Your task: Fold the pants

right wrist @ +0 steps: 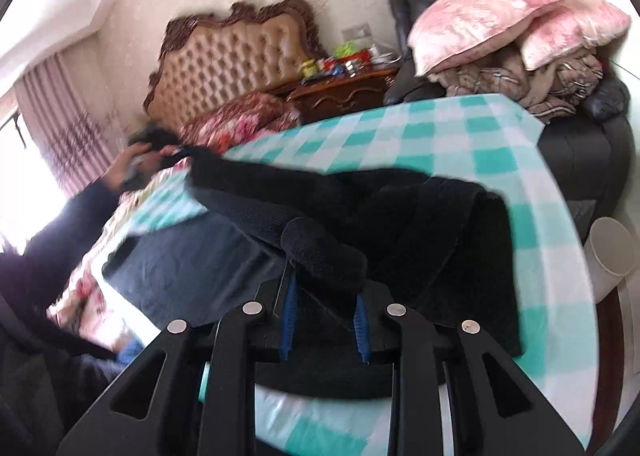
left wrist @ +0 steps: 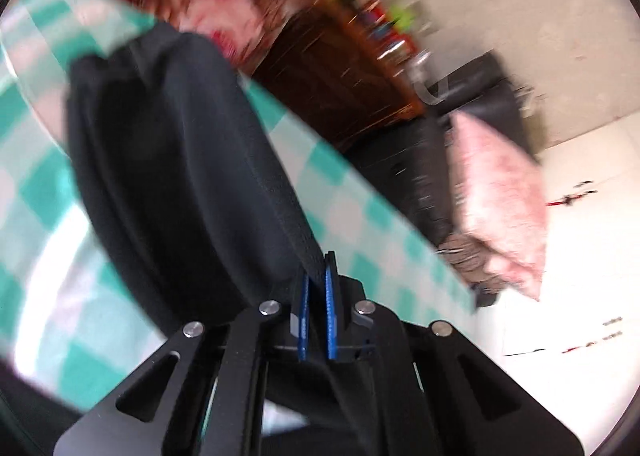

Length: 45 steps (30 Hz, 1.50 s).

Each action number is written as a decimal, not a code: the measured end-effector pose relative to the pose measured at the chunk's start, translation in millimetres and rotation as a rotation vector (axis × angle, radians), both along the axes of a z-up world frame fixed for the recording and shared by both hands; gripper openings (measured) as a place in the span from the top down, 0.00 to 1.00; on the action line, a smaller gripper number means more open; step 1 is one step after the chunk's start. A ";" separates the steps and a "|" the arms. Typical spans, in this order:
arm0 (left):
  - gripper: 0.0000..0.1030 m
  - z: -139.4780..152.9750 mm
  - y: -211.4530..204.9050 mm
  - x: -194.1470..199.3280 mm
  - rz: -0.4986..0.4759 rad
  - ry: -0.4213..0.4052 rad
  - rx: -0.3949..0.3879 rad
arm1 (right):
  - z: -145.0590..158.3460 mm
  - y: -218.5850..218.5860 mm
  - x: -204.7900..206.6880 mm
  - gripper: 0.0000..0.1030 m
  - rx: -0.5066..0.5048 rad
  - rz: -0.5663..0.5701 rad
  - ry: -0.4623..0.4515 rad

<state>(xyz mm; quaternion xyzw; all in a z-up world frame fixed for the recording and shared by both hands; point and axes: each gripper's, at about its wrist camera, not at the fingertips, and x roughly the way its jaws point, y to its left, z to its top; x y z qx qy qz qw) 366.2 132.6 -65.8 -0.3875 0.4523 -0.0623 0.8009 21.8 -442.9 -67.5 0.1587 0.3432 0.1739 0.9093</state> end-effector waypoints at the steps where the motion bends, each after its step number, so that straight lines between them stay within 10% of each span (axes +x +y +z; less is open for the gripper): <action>1: 0.94 18.6 11.7 -26.6 0.008 -0.041 -0.007 | 2.7 -8.1 2.7 0.74 0.035 -0.021 0.006; 6: 0.94 26.5 39.7 -171.7 -0.006 -0.126 -0.010 | -2.2 -37.7 -7.5 0.70 0.147 -0.132 0.093; 10: 0.94 -31.5 35.2 -276.7 -0.020 -0.055 -0.019 | -38.1 -48.2 -23.1 0.66 0.190 -0.221 0.278; 12: 0.94 -63.2 24.9 -305.0 -0.020 -0.017 -0.017 | -49.1 -53.3 -30.9 0.46 0.267 -0.257 0.328; 18: 0.93 -85.9 19.5 -295.7 -0.002 0.018 0.041 | -47.5 -51.8 -46.6 0.41 0.386 -0.332 0.342; 27: 0.64 -76.0 0.2 -300.8 -0.035 0.009 0.205 | -39.3 -61.9 -46.9 0.30 0.508 -0.361 0.304; 37: 0.50 -73.0 6.9 -303.5 0.006 0.023 0.248 | -54.9 -44.5 -27.4 0.31 0.446 -0.359 0.364; 41: 0.36 -61.4 6.5 -304.1 0.077 0.056 0.473 | -45.4 -29.5 -17.0 0.66 0.243 -0.394 0.346; 45: 0.29 -50.2 -8.8 -284.9 0.051 0.047 0.744 | -37.1 -15.4 -9.8 0.75 0.113 -0.387 0.319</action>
